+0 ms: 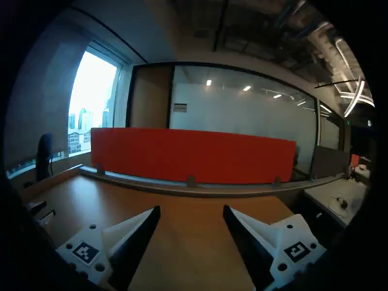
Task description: Fold towel
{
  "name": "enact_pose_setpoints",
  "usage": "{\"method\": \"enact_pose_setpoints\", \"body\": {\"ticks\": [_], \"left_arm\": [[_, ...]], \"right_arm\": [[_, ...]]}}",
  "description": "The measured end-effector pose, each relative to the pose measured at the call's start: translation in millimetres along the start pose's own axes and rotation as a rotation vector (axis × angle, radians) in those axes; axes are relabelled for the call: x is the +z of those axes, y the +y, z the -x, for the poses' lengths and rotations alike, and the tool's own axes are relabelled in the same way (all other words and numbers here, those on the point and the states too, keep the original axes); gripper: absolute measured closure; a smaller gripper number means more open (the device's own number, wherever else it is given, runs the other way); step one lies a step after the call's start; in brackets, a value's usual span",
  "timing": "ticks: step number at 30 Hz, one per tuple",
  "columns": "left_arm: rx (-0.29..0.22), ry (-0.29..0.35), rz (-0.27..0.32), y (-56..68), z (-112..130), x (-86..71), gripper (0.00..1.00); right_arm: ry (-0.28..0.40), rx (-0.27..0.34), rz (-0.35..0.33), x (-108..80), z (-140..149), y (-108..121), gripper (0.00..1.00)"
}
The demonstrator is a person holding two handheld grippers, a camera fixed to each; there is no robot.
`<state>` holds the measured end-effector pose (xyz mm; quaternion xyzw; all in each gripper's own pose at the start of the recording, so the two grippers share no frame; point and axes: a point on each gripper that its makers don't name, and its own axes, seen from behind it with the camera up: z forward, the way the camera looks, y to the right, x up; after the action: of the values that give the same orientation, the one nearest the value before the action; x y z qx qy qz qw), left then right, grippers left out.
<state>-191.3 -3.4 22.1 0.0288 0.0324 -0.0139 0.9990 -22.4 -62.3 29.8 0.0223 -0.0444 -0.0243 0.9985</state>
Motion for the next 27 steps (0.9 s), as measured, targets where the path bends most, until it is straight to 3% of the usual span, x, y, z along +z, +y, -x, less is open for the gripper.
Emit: {"method": "enact_pose_setpoints", "body": {"ticks": [12,27], "left_arm": [[0.006,0.001,0.0,2.2,4,2.4,0.03],[0.006,0.003,-0.001,3.9,9,4.1,0.02]], "right_arm": [[0.026,0.019,0.018,-1.0,-5,9,0.0],[0.125,0.041,0.072,-21.6,-27,58,0.0]]}}
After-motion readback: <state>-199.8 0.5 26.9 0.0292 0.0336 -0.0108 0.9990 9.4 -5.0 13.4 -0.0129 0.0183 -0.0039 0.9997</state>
